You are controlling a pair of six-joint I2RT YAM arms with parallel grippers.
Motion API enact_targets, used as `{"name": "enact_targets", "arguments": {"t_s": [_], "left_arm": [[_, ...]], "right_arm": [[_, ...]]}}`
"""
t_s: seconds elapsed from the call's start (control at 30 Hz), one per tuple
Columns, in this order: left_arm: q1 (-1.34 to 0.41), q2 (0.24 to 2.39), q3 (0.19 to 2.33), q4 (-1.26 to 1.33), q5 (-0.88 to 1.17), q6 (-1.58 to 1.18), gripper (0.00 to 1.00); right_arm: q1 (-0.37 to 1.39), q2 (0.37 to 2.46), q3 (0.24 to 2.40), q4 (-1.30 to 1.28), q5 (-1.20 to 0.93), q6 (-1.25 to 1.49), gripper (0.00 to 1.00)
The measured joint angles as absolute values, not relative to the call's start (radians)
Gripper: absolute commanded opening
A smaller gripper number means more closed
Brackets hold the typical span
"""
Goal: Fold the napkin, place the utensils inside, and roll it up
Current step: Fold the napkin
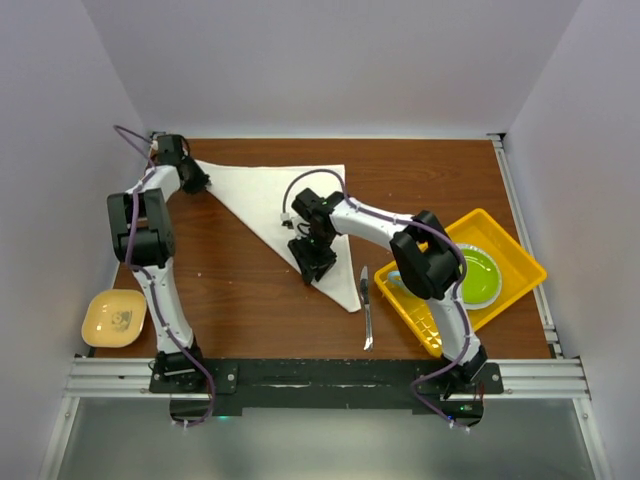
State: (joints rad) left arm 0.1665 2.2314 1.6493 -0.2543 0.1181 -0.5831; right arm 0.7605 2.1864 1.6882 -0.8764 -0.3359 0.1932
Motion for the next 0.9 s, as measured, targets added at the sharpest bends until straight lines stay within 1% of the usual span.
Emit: {"name": "enact_targets", "arguments": {"t_s": [0.03,0.07,0.2,0.23,0.37,0.5,0.57,0.7,0.77,0.9], "left_arm": [[0.167,2.217,1.647,-0.280,0.099,-0.572,0.38],[0.168,2.198,1.643,-0.297,0.086,-0.560,0.40],[0.169,2.115,1.641,-0.332,0.091,-0.556,0.43],[0.167,2.094,1.641,-0.330,0.105,-0.560,0.44],[0.138,2.006,1.595,-0.307,0.147,-0.576,0.45],[0.047,1.926,1.516,-0.300,0.186,-0.583,0.49],[-0.009,1.885,1.465,-0.292,0.214,-0.583,0.52],[-0.073,1.788,1.339,-0.259,0.282,-0.581,0.53],[-0.075,1.731,1.273,-0.240,0.307,-0.578,0.53],[-0.076,1.639,1.176,-0.211,0.332,-0.567,0.53]], "right_arm": [[0.772,2.186,1.688,-0.878,-0.350,0.187,0.49],[0.779,2.186,1.689,-0.879,-0.355,0.182,0.59],[0.761,2.185,1.758,-0.896,-0.305,0.222,0.77],[0.746,2.185,1.791,-0.888,-0.272,0.254,0.79],[0.631,2.191,1.932,-0.829,-0.162,0.388,0.80],[0.493,2.310,2.228,-0.780,-0.028,0.469,0.77],[0.439,2.372,2.323,-0.728,0.033,0.487,0.75],[0.395,2.460,2.373,-0.648,0.120,0.477,0.70],[0.395,2.501,2.374,-0.605,0.144,0.455,0.68],[0.411,2.613,2.445,-0.536,0.174,0.403,0.65]]}}
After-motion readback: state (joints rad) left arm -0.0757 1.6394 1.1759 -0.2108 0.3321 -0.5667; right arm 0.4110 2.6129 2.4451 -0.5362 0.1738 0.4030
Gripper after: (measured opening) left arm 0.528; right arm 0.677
